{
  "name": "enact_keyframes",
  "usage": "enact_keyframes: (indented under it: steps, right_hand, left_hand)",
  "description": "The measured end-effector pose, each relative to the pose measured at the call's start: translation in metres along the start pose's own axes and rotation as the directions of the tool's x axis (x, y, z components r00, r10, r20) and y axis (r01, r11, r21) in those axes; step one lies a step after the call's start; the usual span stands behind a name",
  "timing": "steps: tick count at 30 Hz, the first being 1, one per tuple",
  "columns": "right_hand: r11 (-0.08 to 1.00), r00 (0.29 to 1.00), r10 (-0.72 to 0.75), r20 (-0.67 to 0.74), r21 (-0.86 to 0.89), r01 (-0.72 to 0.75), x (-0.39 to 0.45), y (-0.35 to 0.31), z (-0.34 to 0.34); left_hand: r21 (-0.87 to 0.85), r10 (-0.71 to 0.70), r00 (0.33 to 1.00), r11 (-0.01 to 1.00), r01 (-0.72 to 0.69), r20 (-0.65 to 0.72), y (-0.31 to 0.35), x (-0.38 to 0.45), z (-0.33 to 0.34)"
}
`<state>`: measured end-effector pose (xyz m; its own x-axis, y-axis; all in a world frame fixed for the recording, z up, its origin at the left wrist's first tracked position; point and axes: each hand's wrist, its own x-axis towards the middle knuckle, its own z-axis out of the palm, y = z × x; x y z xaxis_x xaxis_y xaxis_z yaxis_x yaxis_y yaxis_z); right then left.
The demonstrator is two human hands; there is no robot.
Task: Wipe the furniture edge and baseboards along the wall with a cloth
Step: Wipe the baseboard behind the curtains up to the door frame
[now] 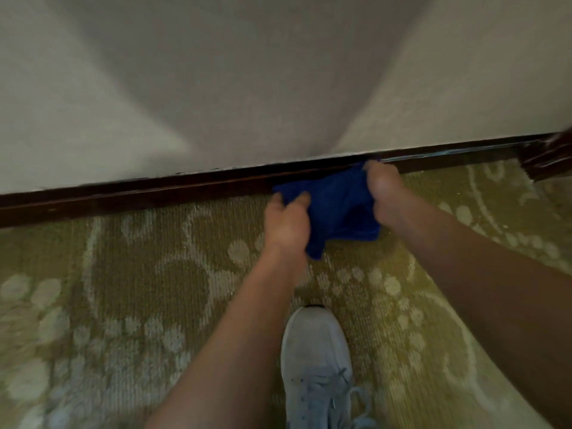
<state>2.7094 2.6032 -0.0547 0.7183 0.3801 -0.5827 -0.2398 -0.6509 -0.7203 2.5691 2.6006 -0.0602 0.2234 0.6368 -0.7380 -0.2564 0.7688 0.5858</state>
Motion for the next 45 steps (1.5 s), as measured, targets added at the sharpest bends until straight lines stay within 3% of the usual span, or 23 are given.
enact_keyframes:
  steps: [2, 5, 10, 13, 22, 25, 30, 34, 38, 42, 45]
  right_hand:
    - [0.997, 0.994, 0.078, 0.070, 0.014, -0.079, -0.018, -0.001, -0.015]
    - [0.996, 0.981, 0.086, 0.172, -0.034, -0.081, -0.062, -0.004, -0.035]
    - [0.997, 0.988, 0.050, 0.147, 0.053, -0.058, -0.098, -0.027, -0.084]
    - [0.994, 0.992, 0.073, 0.102, 0.073, -0.081, -0.081, -0.027, -0.086]
    - [0.983, 0.986, 0.053, 0.161, 0.164, -0.079, 0.007, -0.010, -0.038]
    - [0.976, 0.993, 0.038, 0.114, 0.208, -0.062, 0.024, -0.008, -0.042]
    - [0.930, 0.992, 0.042, -0.119, 0.369, 0.005, 0.056, -0.021, -0.087]
    - [0.972, 0.982, 0.067, -0.176, 0.232, -0.024, 0.044, -0.023, -0.056]
    - [0.985, 0.999, 0.046, 0.010, 0.166, -0.047, 0.012, -0.007, -0.021]
    - [0.993, 0.999, 0.033, 0.003, 0.110, -0.033, 0.040, -0.009, -0.055]
    - [0.990, 0.993, 0.087, -0.084, 0.121, -0.076, 0.070, -0.007, -0.091]
  left_hand:
    - [-0.001, -0.038, 0.999, 0.999, 0.038, -0.010, -0.007, -0.010, 0.002]
    - [-0.152, -0.061, 0.995, 0.987, 0.047, -0.084, -0.010, -0.024, 0.000]
    - [0.000, 0.052, 0.996, 0.999, -0.052, -0.072, 0.004, -0.059, 0.018]
    - [0.036, 0.091, 0.993, 0.995, -0.089, -0.078, 0.009, -0.056, 0.025]
    - [0.116, 0.154, 0.982, 0.983, -0.142, -0.107, -0.004, 0.003, 0.038]
    - [0.137, 0.153, 0.977, 0.982, -0.133, -0.147, -0.012, 0.013, 0.056]
    - [0.053, 0.032, 0.995, 0.998, -0.027, -0.093, -0.026, 0.011, 0.114]
    - [-0.023, 0.085, 0.974, 0.996, -0.091, -0.209, -0.028, 0.014, 0.107]
    - [-0.007, 0.162, 0.914, 0.984, -0.177, -0.372, -0.027, 0.015, 0.077]
    - [0.042, 0.042, 0.988, 0.998, -0.036, -0.149, -0.025, 0.017, 0.088]
    - [0.151, 0.002, 0.994, 0.988, 0.014, -0.108, -0.028, 0.011, 0.112]
